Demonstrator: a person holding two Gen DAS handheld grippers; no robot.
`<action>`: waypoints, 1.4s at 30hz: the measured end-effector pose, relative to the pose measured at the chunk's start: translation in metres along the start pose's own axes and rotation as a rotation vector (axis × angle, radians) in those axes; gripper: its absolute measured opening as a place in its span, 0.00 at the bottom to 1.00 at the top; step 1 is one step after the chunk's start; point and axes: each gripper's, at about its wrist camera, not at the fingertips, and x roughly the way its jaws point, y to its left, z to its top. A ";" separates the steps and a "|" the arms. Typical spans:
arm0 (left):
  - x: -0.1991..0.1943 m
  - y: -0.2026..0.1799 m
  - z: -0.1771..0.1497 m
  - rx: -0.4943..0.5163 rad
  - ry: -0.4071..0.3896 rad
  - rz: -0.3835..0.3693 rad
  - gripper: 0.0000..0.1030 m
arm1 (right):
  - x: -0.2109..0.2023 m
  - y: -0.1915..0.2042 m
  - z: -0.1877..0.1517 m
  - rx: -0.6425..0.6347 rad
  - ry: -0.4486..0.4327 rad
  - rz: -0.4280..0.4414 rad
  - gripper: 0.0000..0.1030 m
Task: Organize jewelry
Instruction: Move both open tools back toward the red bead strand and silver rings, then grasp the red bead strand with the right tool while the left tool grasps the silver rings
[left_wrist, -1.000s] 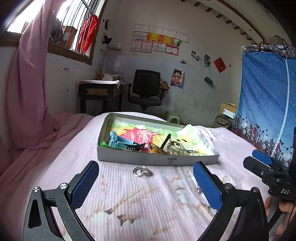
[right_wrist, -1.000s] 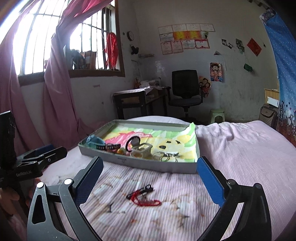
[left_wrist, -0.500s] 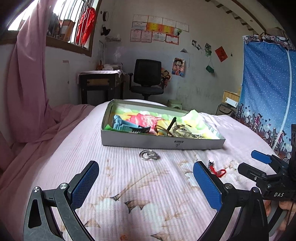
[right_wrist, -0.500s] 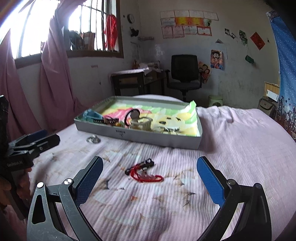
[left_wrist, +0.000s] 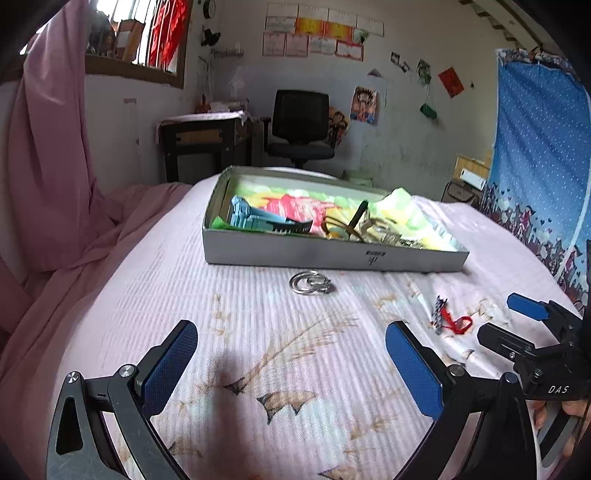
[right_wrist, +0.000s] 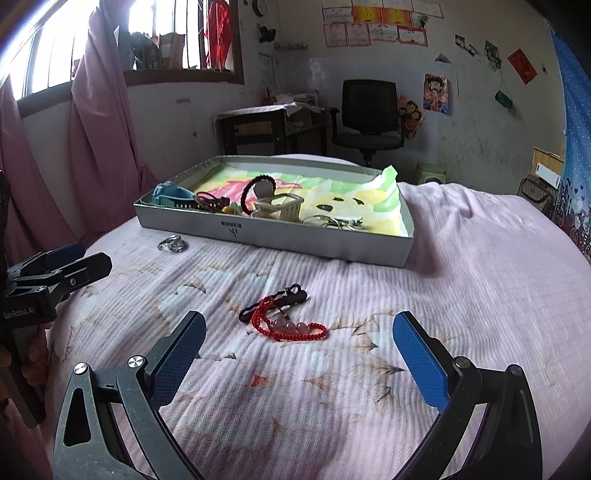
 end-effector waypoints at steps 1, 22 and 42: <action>0.003 0.000 0.001 0.001 0.013 0.004 1.00 | 0.002 0.000 0.000 0.002 0.007 0.000 0.97; 0.055 0.006 0.026 -0.011 0.140 -0.100 0.83 | 0.043 0.000 0.007 0.050 0.158 0.085 0.94; 0.081 0.010 0.033 -0.045 0.182 -0.220 0.27 | 0.057 0.012 0.002 0.063 0.194 0.179 0.38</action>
